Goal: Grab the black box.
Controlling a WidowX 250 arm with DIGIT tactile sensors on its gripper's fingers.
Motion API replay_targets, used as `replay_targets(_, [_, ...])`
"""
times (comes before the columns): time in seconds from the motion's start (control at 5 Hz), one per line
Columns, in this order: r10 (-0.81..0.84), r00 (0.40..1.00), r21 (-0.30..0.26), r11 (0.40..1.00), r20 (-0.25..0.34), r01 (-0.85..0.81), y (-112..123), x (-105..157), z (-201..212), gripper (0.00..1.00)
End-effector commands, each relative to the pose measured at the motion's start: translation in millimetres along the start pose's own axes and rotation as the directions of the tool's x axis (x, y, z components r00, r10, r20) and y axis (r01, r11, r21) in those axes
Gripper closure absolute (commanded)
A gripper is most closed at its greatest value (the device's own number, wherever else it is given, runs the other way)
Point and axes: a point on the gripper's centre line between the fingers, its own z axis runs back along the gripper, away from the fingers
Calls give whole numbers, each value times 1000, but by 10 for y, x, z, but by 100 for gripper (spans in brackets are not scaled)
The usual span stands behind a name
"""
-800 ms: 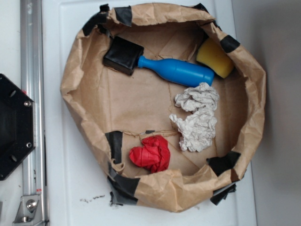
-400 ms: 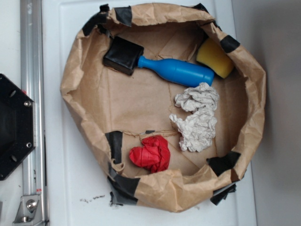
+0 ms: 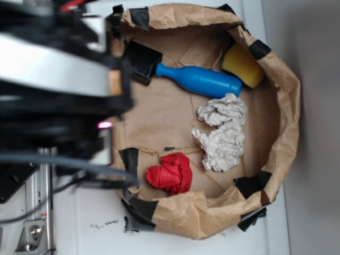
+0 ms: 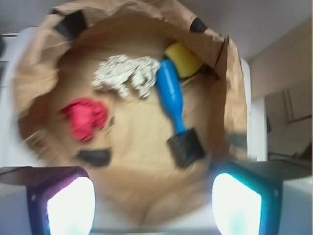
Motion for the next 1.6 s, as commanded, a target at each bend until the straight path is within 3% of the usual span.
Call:
replay_targets(0.0, [-270,962,-8,963,-35,270,269,289,-878,0])
replay_targets(0.2, [-392,919,-47,919,-34,390,324,93,-1068,0])
replay_targets(0.4, [-395,918,-111,912,30,396,383,-128,-1010,0])
replay_targets(0.6, [-432,901,-121,894,26,432,244,-202,-1049,0])
replay_targets(1.0, [-428,904,-140,896,-15,422,231,-144,-1304,0])
replay_targets(1.4, [-401,915,-169,905,-33,390,431,-116,-1673,0])
